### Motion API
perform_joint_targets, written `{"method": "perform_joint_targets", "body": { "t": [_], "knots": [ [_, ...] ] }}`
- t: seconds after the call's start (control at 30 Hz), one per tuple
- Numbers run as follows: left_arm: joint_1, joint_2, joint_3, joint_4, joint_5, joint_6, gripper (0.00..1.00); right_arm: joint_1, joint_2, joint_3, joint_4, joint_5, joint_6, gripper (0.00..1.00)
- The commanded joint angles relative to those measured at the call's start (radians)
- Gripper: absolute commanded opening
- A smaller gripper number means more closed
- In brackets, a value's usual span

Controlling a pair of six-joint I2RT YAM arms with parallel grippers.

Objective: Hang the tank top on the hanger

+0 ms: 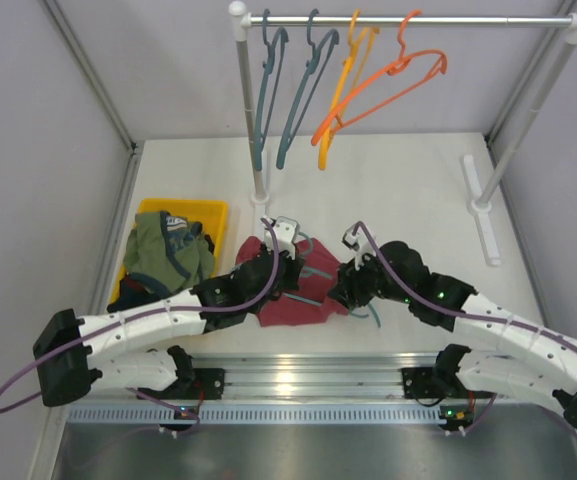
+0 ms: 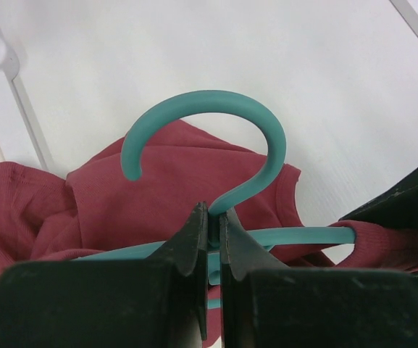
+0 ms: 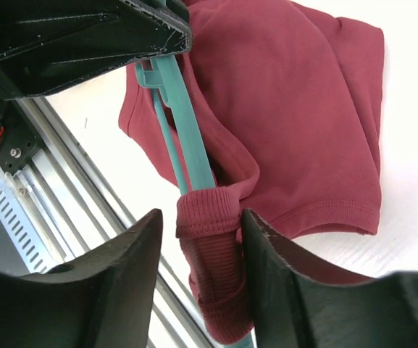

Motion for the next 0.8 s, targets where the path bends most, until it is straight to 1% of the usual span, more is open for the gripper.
{"method": "perform_joint_targets", "body": {
  "t": [0.0,0.07,0.17,0.2,0.37,0.4,0.47,0.5,0.6,0.63,0.73,0.77],
  "knots": [
    [-0.003,-0.031,0.053,0.038,0.012,0.019,0.00,-0.009,0.002,-0.004,0.081,-0.037,0.006,0.45],
    [-0.003,-0.033,0.056,0.038,0.015,0.024,0.00,-0.009,0.004,-0.007,0.092,-0.048,0.012,0.35],
    [-0.004,-0.036,0.065,0.037,0.018,0.030,0.00,-0.007,0.002,-0.013,0.115,-0.065,0.026,0.08],
    [-0.003,-0.036,0.069,0.037,0.021,0.032,0.00,-0.009,-0.002,-0.020,0.122,-0.069,0.034,0.00],
    [-0.004,-0.028,0.085,0.034,0.026,0.042,0.00,0.000,-0.034,-0.043,0.162,-0.071,0.049,0.00],
    [-0.003,-0.025,0.087,0.032,0.024,0.042,0.04,0.003,-0.042,-0.053,0.165,-0.056,0.052,0.00],
    [-0.004,-0.023,0.095,0.023,0.024,0.038,0.14,0.008,-0.070,-0.068,0.175,-0.040,0.058,0.00],
    [-0.004,-0.025,0.096,0.021,0.024,0.036,0.26,0.009,-0.079,-0.073,0.176,-0.027,0.060,0.00],
    [-0.003,-0.034,0.099,0.017,0.026,0.038,0.39,0.014,-0.123,-0.094,0.182,0.006,0.071,0.00],
    [-0.004,-0.042,0.101,0.017,0.029,0.044,0.45,0.014,-0.143,-0.097,0.182,0.013,0.074,0.00],
    [-0.004,-0.059,0.102,0.015,0.049,0.061,0.51,0.017,-0.183,-0.117,0.181,0.047,0.087,0.00],
    [-0.004,-0.066,0.102,0.015,0.068,0.067,0.52,0.019,-0.194,-0.126,0.178,0.055,0.094,0.00]
  ]
}}
